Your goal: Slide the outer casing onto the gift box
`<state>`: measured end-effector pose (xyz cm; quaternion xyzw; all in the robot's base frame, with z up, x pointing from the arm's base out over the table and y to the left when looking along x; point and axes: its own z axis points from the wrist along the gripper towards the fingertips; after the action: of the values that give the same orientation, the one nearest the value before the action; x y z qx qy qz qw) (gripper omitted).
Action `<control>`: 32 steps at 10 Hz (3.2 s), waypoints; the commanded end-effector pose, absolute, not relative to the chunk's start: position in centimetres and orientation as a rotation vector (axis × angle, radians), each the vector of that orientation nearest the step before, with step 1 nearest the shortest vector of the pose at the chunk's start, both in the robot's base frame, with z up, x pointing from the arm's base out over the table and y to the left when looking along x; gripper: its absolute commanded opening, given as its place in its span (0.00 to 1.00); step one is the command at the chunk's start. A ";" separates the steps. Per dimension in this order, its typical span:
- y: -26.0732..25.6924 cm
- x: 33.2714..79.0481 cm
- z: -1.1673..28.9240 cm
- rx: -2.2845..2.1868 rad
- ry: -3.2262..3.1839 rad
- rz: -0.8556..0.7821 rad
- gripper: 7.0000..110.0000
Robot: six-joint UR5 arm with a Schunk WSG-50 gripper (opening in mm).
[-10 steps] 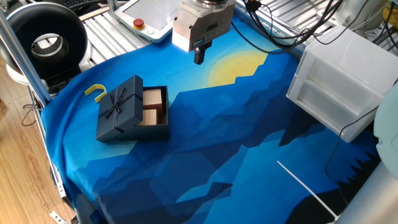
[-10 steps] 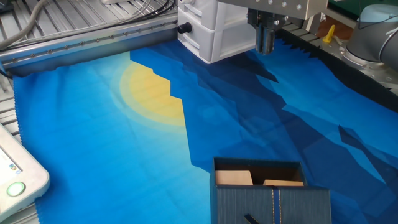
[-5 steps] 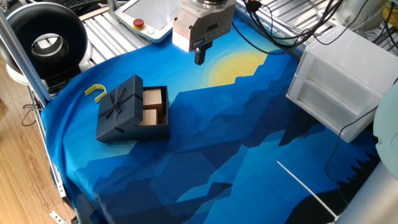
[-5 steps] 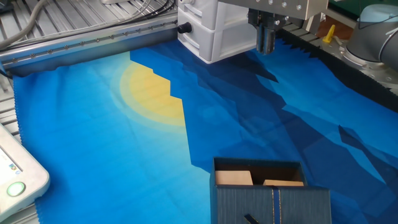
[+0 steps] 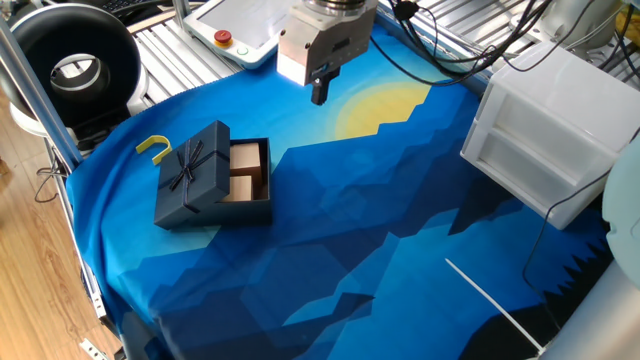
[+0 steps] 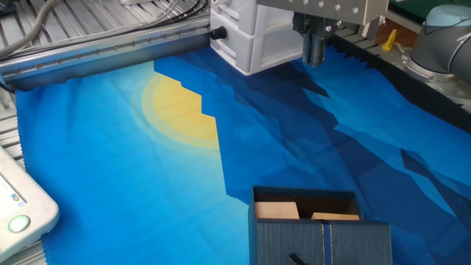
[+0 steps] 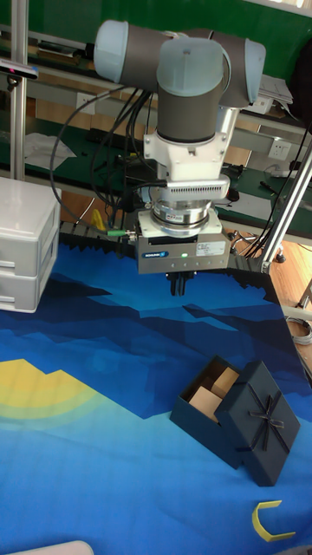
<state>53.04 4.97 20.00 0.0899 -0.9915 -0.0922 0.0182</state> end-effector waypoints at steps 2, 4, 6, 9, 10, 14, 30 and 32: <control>4.9 52.7 18.9 0.617 -3.056 -0.196 0.00; 4.3 52.8 17.9 0.759 -3.055 -0.054 0.00; 5.2 53.0 17.6 0.792 -3.069 -0.078 0.00; 6.5 54.8 18.2 0.952 -3.112 -0.121 0.00; 6.8 55.9 18.2 1.021 -3.140 -0.115 0.00; 9.0 56.4 18.2 1.105 -3.168 -0.218 0.00; 7.7 53.0 17.3 0.630 -3.139 -0.172 0.00; 8.1 53.1 17.3 0.605 -3.147 -0.202 0.00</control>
<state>53.09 7.57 17.11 0.2039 -0.9771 -0.0500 -0.0338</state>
